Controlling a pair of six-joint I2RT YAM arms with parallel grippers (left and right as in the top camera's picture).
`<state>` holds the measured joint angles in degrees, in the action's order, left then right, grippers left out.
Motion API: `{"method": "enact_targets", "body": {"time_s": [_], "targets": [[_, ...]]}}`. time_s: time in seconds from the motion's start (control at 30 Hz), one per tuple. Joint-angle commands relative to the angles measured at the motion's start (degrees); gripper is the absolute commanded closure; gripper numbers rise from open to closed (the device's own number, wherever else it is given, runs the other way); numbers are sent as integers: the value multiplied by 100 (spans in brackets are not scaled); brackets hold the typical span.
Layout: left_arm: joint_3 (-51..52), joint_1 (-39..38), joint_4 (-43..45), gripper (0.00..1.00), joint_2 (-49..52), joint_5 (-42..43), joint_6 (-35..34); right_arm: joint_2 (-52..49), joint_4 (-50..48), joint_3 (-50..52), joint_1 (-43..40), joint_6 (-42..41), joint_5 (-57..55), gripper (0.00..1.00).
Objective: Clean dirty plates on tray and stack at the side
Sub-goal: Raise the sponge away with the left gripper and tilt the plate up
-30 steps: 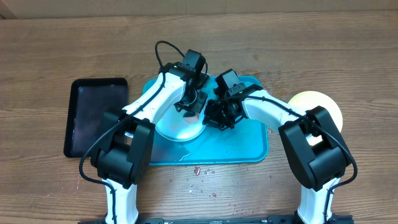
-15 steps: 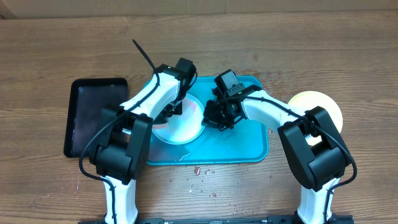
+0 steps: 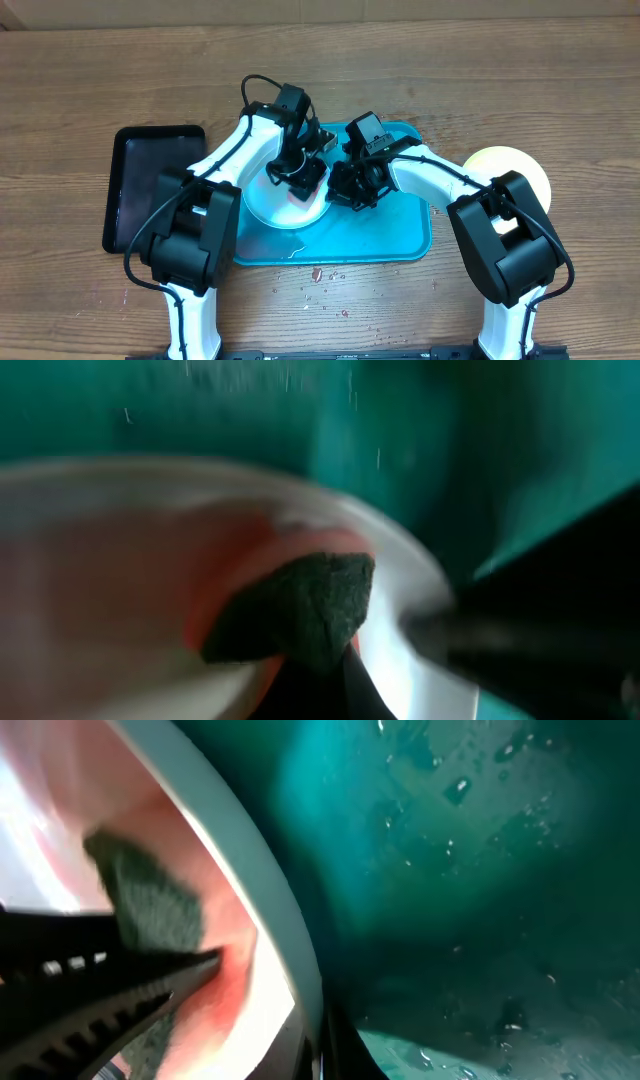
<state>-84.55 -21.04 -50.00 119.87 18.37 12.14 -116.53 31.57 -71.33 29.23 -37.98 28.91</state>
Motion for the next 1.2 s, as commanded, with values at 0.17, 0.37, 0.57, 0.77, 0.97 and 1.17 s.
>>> {"method": "enact_targets", "body": {"time_s": [0.17,0.37,0.57,0.77,0.97,1.17], "targets": [[-719,17,-387,96,138,-3029,-2927,-127,-2,98,26,35,-120,96],[-2485,326,-1932,96,129,-2975,-3014,-70,203,-39,33,76,-192,96],[-4207,765,-3154,96,129,-2159,-2653,750,966,-238,199,118,-1698,96],[-5423,1150,-4271,96,129,-1851,-2389,2022,1843,-280,881,2,-4085,96],[-5617,1150,-4682,96,127,-1759,-2291,2428,2476,-348,1421,-262,-5775,96],[-5617,1137,-4682,96,127,-1425,-2173,2428,3401,-739,1882,-728,-7449,96]]}}
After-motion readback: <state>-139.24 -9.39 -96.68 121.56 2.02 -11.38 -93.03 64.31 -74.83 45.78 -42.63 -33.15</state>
